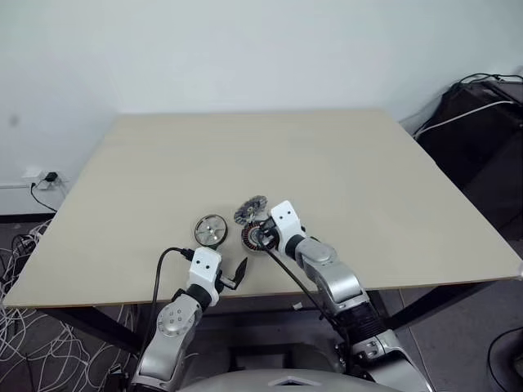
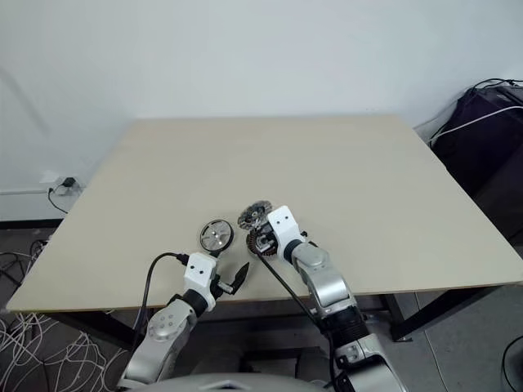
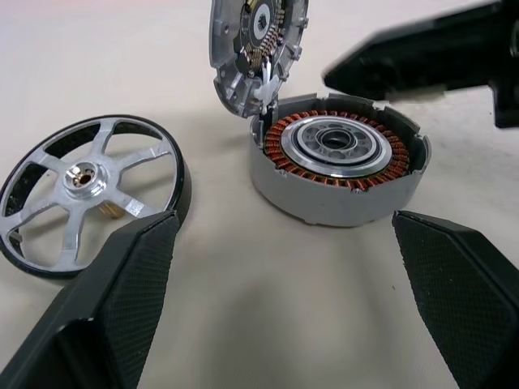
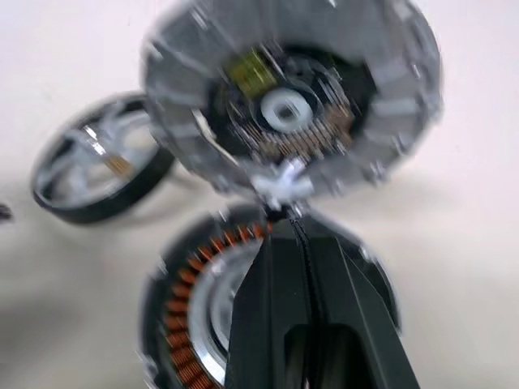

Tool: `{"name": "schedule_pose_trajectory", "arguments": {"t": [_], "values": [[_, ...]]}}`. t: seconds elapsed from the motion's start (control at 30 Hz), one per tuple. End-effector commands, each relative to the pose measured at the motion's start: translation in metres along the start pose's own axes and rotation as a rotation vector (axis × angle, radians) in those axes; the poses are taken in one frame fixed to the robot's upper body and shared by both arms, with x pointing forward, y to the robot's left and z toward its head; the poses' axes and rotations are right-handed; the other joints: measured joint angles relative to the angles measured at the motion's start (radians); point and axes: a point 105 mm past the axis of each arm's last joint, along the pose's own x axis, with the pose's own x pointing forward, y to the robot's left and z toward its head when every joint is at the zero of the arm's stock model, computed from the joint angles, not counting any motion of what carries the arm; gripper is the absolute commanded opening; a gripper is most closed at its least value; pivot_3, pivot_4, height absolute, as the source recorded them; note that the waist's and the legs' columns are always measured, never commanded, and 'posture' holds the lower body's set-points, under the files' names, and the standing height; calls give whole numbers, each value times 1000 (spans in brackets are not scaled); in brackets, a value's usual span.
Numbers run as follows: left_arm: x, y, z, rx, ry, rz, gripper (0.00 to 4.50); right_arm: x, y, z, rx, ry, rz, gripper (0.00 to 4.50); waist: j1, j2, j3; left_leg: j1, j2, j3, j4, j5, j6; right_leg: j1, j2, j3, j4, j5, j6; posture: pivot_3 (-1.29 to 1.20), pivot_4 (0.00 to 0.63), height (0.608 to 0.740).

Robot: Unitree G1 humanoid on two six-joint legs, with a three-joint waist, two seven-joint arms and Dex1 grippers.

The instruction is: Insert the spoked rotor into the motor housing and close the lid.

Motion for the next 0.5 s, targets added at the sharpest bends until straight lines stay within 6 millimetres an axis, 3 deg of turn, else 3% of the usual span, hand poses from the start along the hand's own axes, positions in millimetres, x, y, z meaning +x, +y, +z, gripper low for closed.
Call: {"name": "schedule_pose_trajectory", "arguments": {"t": [0.03,0.2,0.3,0.5], "values": [[2,0,13,-1,-50,4,4500,3,-1,5,-17,-17,-2,20,2,0,0,0,0,0,0,0,0,0,0,0,0,0,0,0,0,740],[2,1,13,-6,-50,9,4500,1,-8,-35,-12,125,-28,20,1,0,0,0,0,0,0,0,0,0,0,0,0,0,0,0,0,740],[2,1,13,-6,-50,9,4500,-3,-12,-41,-3,143,-43,20,0,0,-1,0,0,0,0,0,0,0,0,1,0,0,0,0,0,740],[4,-1,14,-3,-50,-3,4500,-6,-13,-2,19,-17,-44,20,1,0,-1,0,0,0,0,0,0,0,0,1,0,0,0,0,0,740]]}}
